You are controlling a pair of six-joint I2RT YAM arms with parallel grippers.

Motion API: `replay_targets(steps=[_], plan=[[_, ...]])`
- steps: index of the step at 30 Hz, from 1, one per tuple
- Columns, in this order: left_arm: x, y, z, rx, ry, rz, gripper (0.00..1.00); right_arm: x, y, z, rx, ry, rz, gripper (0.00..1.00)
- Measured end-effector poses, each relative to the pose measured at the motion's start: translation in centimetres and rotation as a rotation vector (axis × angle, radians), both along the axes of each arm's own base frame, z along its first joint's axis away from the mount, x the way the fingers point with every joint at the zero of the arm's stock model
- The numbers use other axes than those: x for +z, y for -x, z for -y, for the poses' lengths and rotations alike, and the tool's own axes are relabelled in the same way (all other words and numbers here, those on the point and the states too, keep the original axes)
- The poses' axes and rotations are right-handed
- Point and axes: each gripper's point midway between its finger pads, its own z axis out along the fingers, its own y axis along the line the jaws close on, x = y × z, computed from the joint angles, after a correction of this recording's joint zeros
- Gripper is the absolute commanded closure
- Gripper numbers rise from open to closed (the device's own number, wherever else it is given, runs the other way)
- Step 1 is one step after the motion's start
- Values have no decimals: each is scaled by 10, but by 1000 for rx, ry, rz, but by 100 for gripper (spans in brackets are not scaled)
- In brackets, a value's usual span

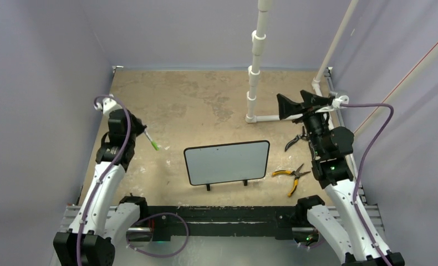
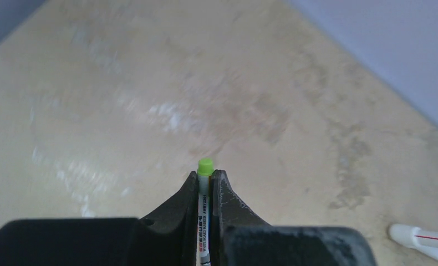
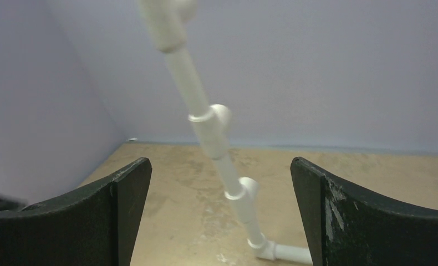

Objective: Write a sentence on the whiteboard
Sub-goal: Open the whiteboard marker at the center of the board.

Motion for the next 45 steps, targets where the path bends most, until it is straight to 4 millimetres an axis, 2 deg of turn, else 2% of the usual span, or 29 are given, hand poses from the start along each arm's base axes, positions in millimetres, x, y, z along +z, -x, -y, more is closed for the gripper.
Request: replay_targets(steps=[3,7,9,12,15,18,21,24,29,35,40,41,43,45], plan=[[67,-24,10,-118,-65,171,100,21,9,-33,187,32,49,5],[135,-41,36,-305,-121,348,100,32,16,-73,417,68,62,7],[162,-43,52,-404,-131,425,100,34,19,-93,512,83,51,8],[203,-39,80,-568,-135,559,100,26,24,-137,657,99,-7,11],[237,-26,111,-743,-124,684,100,18,43,-179,810,93,-39,15],[261,-4,148,-932,-97,783,100,19,60,-204,929,51,-44,18],[270,24,188,-1123,-61,837,100,25,71,-219,999,11,-28,21],[270,44,213,-1258,-15,850,100,26,81,-235,1057,-18,-28,24],[267,60,231,-1367,53,856,100,28,94,-251,1114,-52,-23,32],[256,83,258,-1508,136,836,100,40,101,-258,1131,-87,24,39],[247,94,275,-1587,177,808,100,26,97,-271,1140,-85,-17,43],[246,95,276,-1592,180,807,100,23,95,-272,1137,-85,-26,48],[247,95,277,-1593,180,809,100,17,93,-276,1132,-84,-44,67],[249,96,277,-1594,179,821,100,15,93,-277,1133,-81,-50,91]])
